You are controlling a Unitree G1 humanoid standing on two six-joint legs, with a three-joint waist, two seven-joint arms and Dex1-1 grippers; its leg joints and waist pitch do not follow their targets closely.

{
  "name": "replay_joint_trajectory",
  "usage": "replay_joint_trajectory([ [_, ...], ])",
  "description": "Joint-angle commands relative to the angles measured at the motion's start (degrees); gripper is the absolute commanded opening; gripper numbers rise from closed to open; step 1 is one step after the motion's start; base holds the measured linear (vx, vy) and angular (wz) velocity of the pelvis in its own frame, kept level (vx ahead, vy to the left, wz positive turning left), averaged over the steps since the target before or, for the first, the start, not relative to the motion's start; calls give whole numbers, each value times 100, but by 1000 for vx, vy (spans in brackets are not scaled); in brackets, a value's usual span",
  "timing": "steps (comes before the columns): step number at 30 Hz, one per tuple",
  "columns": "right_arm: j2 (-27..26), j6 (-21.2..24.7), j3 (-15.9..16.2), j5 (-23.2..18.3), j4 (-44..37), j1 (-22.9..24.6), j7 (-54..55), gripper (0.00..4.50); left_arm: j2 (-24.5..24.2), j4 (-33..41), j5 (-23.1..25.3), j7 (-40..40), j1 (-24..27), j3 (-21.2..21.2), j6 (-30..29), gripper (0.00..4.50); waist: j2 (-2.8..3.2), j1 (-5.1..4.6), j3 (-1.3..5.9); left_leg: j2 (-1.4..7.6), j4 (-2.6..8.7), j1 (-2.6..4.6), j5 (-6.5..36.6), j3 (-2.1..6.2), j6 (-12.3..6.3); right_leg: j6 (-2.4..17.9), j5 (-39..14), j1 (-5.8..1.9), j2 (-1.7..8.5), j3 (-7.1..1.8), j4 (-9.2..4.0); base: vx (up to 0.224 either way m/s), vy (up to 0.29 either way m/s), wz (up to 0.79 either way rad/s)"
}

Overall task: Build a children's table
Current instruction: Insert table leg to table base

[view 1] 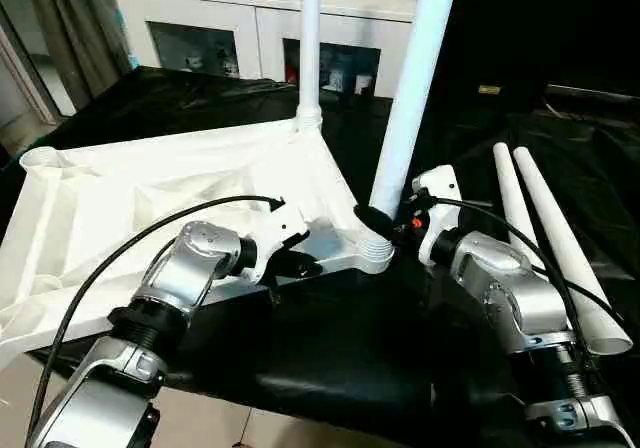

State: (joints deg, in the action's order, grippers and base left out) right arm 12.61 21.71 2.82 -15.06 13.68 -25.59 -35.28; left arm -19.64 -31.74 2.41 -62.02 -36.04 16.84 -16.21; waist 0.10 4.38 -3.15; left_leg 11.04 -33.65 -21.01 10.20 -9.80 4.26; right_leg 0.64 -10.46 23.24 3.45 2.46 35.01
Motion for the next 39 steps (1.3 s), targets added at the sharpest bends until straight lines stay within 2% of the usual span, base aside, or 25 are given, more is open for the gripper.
replay_joint_trajectory([
  [1, 42, -50, 32, 64, 47, -127, -28, 189, -79, 19, 79, -79, 71, 144, -93, 0, -54, 7, 392, 155, 365, 34, 811, 17, -143, 1165, -860, -325, 410, -236, -378, 0, 0, 0],
  [8, 0, -62, 50, 67, 234, -207, -73, 189, -85, 9, 68, -92, 46, 135, -60, 0, -35, -7, 396, 159, 363, 42, 823, 18, -137, 1214, -785, -327, 409, -237, -374, 0, 0, 0],
  [12, -92, -31, -67, -26, 582, -332, -43, 189, -86, 3, 60, -112, 32, 146, -57, 0, -11, -21, 394, 155, 364, 43, 892, 21, -113, 1243, -818, -328, 409, -235, -379, 0, 0, 0],
  [18, -101, -28, -103, -44, 786, -395, -88, 189, -84, -2, 65, -82, 26, 137, -33, 0, -18, -56, 394, 158, 365, 48, 960, 22, -94, 1260, -861, -333, 410, -235, -384, 0, 0, 0],
  [19, -112, -11, -153, -97, 791, -364, -88, 189, -80, -4, 65, -61, 30, 128, -21, 0, -46, -57, 397, 158, 364, 40, 915, 20, -111, 1268, -806, -339, 408, -235, -379, 0, 0, 0],
  [21, -159, 48, -316, -261, 833, -288, -68, 189, -70, -12, 68, -19, 31, 116, -3, 0, -32, -49, 396, 158, 361, 42, 886, 19, -137, 1280, -770, -334, 412, -236, -377, 0, 0, 0],
  [22, -175, 65, -375, -316, 851, -264, -60, 189, -66, -4, 62, -12, 34, 112, -4, 0, -45, -52, 398, 160, 363, 43, 893, 19, -148, 1288, -784, -335, 413, -234, -377, 0, 0, 0],
  [26, -244, 44, -660, -532, 1014, -161, 7, 189, -54, 4, 57, 11, 45, 111, 0, 0, -32, -45, 400, 162, 362, 45, 886, 17, -153, 1297, -813, -334, 417, -232, -381, 0, 0, 0],
  [27, -253, 35, -698, -557, 1029, -147, 12, 189, -50, 2, 57, 15, 44, 109, 0, 0, -9, -43, 403, 163, 361, 48, 882, 21, -150, 1306, -790, -333, 419, -232, -375, 0, 0, 0],
  [29, -271, -27, -791, -605, 1103, -107, 26, 189, -45, -20, 63, 28, 35, 106, 16, 0, -25, -43, 401, 163, 364, 44, 881, 18, -155, 1317, -741, -335, 414, -228, -377, 0, 0, 0],
  [35, -443, -533, -959, -702, 1202, 291, -50, 188, 5, -86, 72, 148, -7, 64, 109, 0, -12, -29, 393, 169, 374, 48, 1011, 21, -144, 1291, -909, -321, 421, -226, -402, 0, 0, 0],
  [36, -493, -668, -957, -696, 1259, 388, -62, 188, 16, -105, 76, 168, -18, 61, 122, 0, 5, -28, 392, 170, 379, 52, 1033, 26, -132, 1287, -949, -317, 420, -222, -402, 0, 0, 0],
  [39, -563, -901, -993, -691, 1340, 499, -39, 188, 27, -115, 76, 189, -24, 59, 136, 0, 0, -31, 383, 173, 389, 61, 1146, 26, -104, 1253, -1108, -309, 421, -227, -424, 0, 0, 0],
])
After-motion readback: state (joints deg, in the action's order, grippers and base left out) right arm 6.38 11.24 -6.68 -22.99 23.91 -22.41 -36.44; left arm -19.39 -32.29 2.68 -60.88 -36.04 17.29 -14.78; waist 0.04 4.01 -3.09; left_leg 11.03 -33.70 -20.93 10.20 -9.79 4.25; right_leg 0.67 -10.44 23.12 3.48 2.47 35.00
